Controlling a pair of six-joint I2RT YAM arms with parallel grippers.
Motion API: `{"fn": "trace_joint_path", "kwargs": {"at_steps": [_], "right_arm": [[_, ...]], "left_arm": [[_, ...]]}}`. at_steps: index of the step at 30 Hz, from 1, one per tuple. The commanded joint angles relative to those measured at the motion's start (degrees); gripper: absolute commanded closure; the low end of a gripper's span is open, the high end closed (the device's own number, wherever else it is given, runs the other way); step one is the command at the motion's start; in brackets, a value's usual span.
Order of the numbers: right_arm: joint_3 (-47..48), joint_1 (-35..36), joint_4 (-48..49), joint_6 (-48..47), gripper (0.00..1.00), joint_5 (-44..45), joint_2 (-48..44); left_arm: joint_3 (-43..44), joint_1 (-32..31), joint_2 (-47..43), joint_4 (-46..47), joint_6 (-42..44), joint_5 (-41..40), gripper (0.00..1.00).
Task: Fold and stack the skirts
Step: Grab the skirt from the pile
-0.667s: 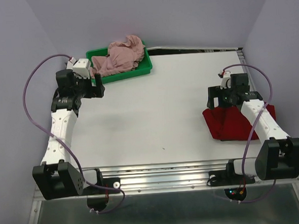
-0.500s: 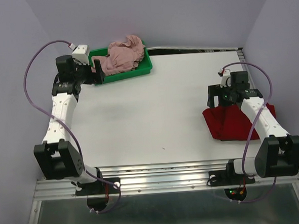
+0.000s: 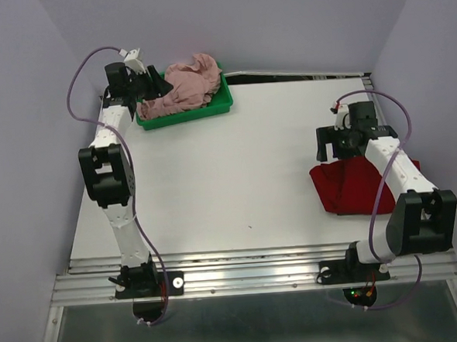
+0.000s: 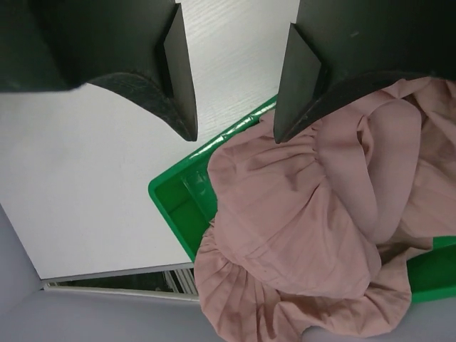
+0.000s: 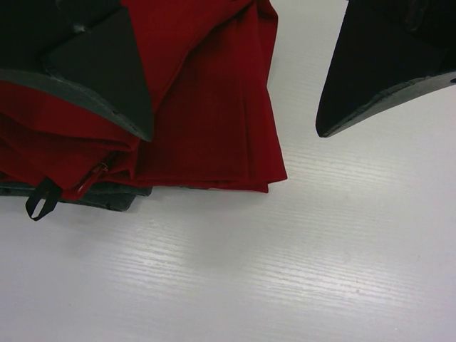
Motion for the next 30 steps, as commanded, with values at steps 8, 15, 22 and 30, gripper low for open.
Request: {"fn": "trace_joint_path", "kwargs": {"at_steps": [8,15,22,30], "right_arm": [[4.1,-0.4,-1.2,-1.0,0.00,0.4,4.1],[4.9,-0.4,-1.7,-1.1,0.00,0.4,6.2],[4.6,-0.4,-1.8,-1.3,0.00,0.7,7.7],[5.0,-0.4,-1.8,-1.6,0.00,1.3,9.5]], "left_arm": [[10.6,3.7,11.6,7.5,-6.3,-1.5,0.53],[17.4,4.7,19.0,6.6,-4.3,-3.6,0.52],[20.9,4.3,23.2,7.3,-4.2,-4.4,0.51],[23.5,3.0,26.2,7.7,-4.1,-3.7,0.50]]}}
